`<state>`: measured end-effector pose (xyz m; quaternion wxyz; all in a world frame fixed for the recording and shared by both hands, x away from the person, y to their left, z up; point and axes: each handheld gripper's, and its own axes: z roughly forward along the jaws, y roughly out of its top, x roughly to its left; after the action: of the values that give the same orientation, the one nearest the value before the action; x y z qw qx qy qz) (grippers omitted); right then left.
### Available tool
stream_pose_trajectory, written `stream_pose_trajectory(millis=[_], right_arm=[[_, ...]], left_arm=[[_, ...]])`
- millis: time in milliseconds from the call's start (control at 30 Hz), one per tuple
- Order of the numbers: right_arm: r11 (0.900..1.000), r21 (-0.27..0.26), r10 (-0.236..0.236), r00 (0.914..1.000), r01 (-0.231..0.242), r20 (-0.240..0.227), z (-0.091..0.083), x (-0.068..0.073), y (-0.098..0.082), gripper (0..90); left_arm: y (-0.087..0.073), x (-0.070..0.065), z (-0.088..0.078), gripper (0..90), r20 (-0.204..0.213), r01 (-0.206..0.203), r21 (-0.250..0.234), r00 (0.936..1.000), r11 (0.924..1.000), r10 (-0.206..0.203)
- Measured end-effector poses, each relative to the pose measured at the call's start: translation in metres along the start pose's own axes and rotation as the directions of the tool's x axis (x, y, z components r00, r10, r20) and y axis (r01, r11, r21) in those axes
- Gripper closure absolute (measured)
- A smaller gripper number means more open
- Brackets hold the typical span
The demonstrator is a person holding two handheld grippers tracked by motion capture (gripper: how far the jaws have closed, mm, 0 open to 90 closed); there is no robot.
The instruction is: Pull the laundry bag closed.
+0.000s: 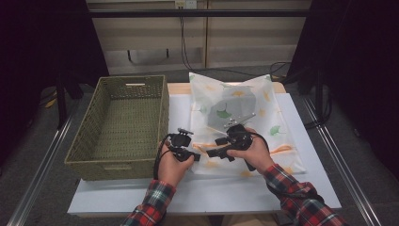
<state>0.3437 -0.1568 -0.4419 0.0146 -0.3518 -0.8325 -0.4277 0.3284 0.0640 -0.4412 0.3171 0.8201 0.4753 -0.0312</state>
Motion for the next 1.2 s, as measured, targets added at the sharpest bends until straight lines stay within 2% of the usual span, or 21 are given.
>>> stream_pose_trajectory(millis=[233,500,933,1100,1200], right_arm=[[1.000,0.004,-0.020,0.9995,0.020,-0.023,0.007,0.002,0.002,32.8],[1.000,0.015,-0.006,0.9980,0.007,-0.063,0.015,0.003,0.005,50.0],[0.998,0.038,0.044,0.9937,-0.040,-0.103,0.024,0.001,0.009,64.1],[0.999,0.041,0.029,0.9936,-0.025,-0.109,0.026,0.001,0.011,71.2],[0.999,0.038,0.041,0.9926,-0.037,-0.115,0.025,0.002,0.013,73.7]], left_arm=[[0.000,-0.001,0.001,88.4,-0.003,-0.003,0.005,1.0000,1.0000,0.003],[0.000,-0.001,0.001,88.5,-0.005,-0.008,0.007,1.0000,0.9999,0.008],[0.000,-0.002,0.002,88.6,-0.014,-0.021,0.016,0.9997,0.9997,0.021],[0.000,-0.002,0.002,88.6,-0.017,-0.026,0.016,0.9995,0.9995,0.026],[0.000,-0.002,0.002,88.6,-0.017,-0.028,0.020,0.9995,0.9994,0.029]])
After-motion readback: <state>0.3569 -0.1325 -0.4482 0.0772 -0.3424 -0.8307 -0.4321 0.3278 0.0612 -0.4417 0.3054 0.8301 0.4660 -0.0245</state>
